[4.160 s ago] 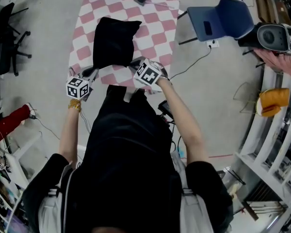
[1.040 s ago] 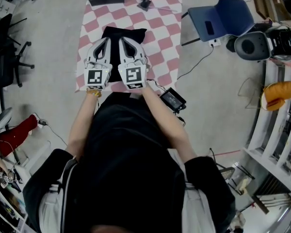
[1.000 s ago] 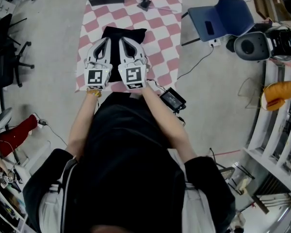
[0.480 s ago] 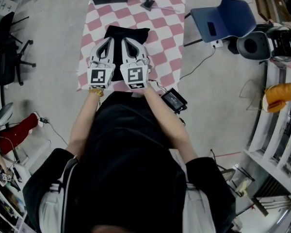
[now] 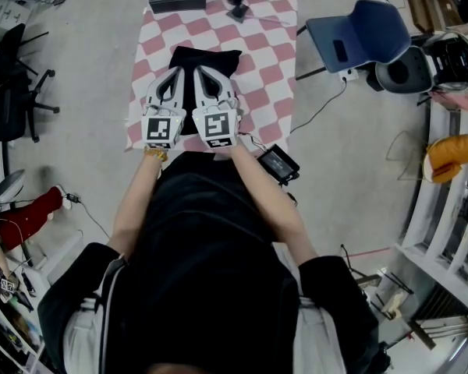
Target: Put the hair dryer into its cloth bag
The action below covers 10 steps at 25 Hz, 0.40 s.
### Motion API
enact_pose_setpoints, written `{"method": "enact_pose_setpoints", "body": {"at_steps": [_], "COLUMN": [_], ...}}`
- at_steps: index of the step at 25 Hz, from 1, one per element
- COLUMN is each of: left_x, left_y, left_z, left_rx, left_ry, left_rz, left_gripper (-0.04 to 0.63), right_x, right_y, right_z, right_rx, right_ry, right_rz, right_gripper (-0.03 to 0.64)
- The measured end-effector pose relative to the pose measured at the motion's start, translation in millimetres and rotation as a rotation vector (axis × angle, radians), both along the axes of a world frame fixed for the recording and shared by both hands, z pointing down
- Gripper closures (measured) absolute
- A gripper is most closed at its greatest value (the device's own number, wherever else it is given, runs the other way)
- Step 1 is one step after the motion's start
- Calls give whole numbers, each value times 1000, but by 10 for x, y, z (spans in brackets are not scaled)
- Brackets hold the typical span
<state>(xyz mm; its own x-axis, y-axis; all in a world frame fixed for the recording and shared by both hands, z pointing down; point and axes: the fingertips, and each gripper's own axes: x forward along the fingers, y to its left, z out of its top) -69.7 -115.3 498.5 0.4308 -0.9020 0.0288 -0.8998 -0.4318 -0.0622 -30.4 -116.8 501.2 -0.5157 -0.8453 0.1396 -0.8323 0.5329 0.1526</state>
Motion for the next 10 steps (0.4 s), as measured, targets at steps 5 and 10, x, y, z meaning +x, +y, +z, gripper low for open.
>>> {"method": "enact_pose_setpoints", "body": {"at_steps": [5, 10], "left_x": [-17, -115], "left_y": [28, 121], "left_z": [0, 125], "left_rx": [-2, -24], "left_ry": [1, -6], "left_rz": [10, -8], "left_gripper": [581, 581], "right_x": [-43, -117], "right_y": [25, 113], "right_z": [25, 129], "right_rx": [-7, -17], "right_ry": [-7, 11], "right_rz": [-11, -34], "right_gripper": [601, 601]}}
